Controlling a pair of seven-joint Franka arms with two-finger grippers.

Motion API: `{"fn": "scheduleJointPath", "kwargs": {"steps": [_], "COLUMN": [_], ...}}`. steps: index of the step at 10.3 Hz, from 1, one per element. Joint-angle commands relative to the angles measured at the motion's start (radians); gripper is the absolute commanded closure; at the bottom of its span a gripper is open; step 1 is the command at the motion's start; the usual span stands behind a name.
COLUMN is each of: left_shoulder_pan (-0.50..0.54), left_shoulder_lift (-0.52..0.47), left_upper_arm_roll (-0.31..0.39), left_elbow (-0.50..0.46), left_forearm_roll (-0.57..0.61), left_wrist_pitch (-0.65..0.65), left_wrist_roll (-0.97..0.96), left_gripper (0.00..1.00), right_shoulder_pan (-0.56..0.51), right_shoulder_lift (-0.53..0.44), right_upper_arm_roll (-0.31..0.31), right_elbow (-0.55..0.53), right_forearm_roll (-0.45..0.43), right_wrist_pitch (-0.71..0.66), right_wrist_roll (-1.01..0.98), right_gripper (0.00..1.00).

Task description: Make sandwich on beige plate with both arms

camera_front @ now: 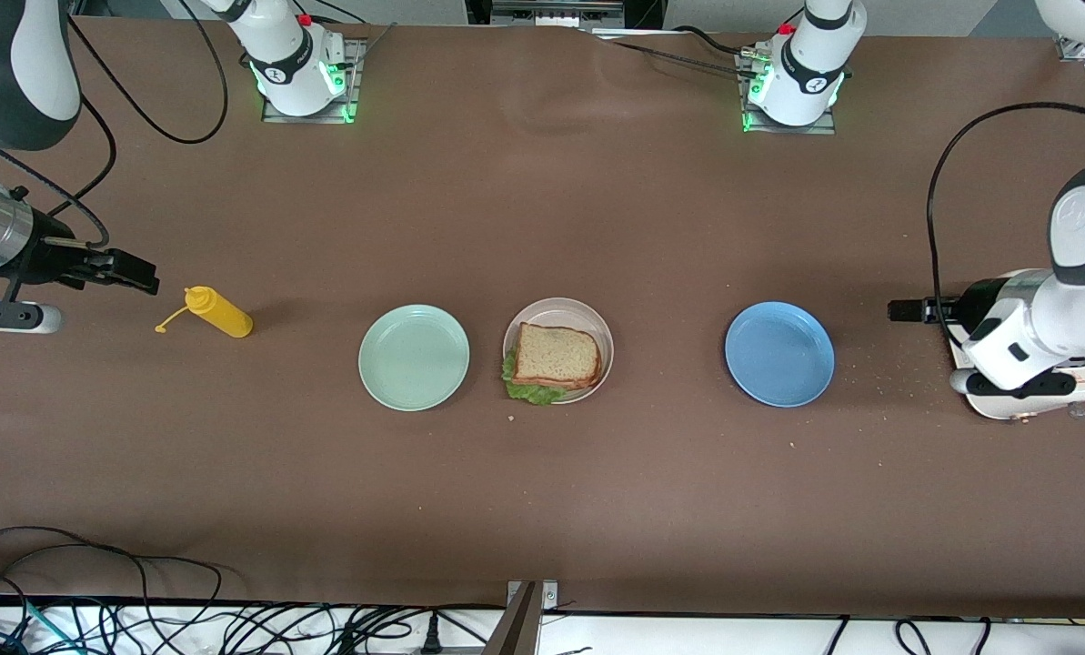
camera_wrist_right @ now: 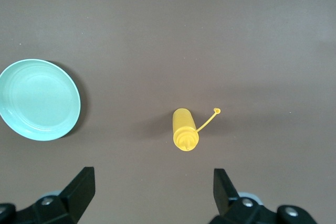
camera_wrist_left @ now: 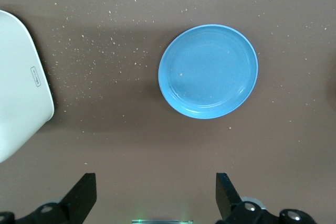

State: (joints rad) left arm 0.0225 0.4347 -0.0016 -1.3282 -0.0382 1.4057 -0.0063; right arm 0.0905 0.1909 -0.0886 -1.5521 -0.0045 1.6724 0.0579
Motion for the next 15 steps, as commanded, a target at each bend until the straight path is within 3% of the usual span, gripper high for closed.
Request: {"fn": "scheduleJointPath", "kwargs": {"steps": [1, 4, 7, 10, 15], "left_shoulder_pan": [0.001, -0.001, -0.001, -0.006, -0.01], "left_shoulder_lift": [-0.046, -0.158, -0.203, -0.347, -0.346], "left_upper_arm_roll": [-0.008, -0.014, -0.015, -0.02, -0.021], "left_elbow": [-0.009, -0.016, -0.072, -0.32, -0.283], "left_forearm_roll": [0.03, 0.02, 0.018, 0.018, 0.02], "left_wrist_pitch": [-0.03, -0.051, -0.018, 0.177, 0.184], "left_wrist_roll": [0.002, 0.003, 0.003, 0.003, 0.003], "left_gripper": [0.0, 0.0, 0.0, 0.0, 0.0], "right_shoulder_pan": [-0.014, -0.012, -0.012, -0.014, -0.012], "right_shoulder_lift": [-0.008, 0.001, 0.002, 0.002, 0.004], "right_upper_arm_roll": [0.006, 0.007, 0.007, 0.007, 0.007], "right_elbow": [-0.016, 0.004, 0.004, 0.004, 0.004], "right_forearm_roll": [0.015, 0.018, 0.018, 0.018, 0.018], "right_wrist_pitch": [0.015, 0.021, 0.02, 0.02, 0.02], "right_wrist_roll": [0.005, 0.023, 0.013, 0.01, 0.01], "right_gripper": [0.0, 0.0, 0.0, 0.0, 0.0]}}
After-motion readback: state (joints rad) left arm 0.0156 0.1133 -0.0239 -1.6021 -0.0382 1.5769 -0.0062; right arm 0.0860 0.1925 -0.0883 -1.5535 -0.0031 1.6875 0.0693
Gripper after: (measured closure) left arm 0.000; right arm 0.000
